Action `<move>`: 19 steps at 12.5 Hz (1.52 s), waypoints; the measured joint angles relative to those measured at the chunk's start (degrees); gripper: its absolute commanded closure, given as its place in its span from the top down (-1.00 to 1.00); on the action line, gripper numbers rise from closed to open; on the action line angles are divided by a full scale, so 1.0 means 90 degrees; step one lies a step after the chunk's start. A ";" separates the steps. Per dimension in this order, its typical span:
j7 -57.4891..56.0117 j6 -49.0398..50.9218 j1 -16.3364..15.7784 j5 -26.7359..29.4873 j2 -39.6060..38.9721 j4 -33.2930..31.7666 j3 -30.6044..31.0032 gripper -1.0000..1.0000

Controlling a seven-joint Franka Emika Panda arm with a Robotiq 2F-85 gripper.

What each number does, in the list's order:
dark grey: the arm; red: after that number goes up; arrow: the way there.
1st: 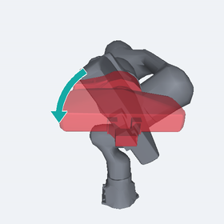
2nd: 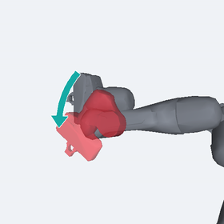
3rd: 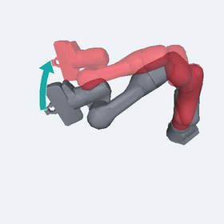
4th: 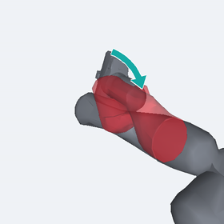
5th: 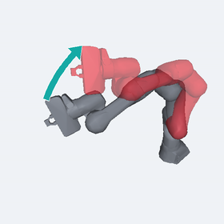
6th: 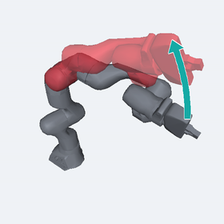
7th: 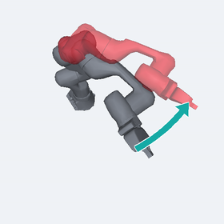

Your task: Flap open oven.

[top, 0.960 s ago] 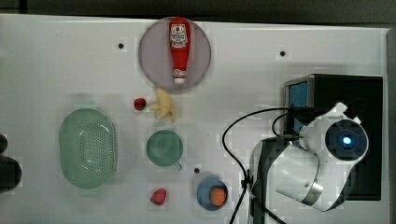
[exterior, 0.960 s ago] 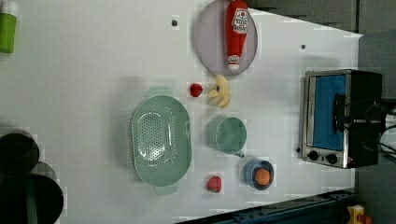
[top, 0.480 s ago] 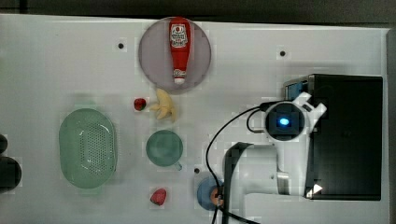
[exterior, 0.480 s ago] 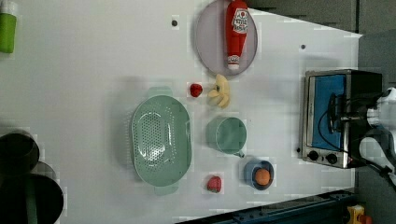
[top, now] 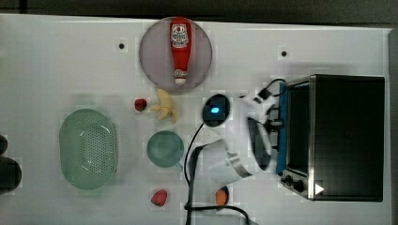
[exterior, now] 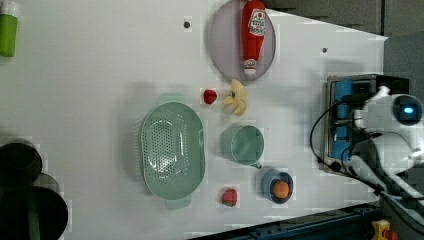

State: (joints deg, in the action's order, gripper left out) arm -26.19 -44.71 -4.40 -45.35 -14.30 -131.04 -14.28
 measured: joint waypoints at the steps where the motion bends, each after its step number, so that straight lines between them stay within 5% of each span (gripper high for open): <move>1: 0.0477 0.0040 -0.0122 -0.0305 -0.0211 0.0000 0.0104 -0.65; 4: 0.2078 0.0283 -0.0553 -0.1274 -0.0891 0.0087 0.0308 -0.65; 10: 0.4036 0.0743 -0.1255 -0.2129 -0.2418 0.0373 0.0507 -0.65; 19: 0.4331 0.1082 -0.1443 -0.1837 -0.2415 0.0771 0.0460 -0.65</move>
State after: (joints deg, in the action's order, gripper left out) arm 12.79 -34.97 -17.39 -61.88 -36.03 -124.10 -10.14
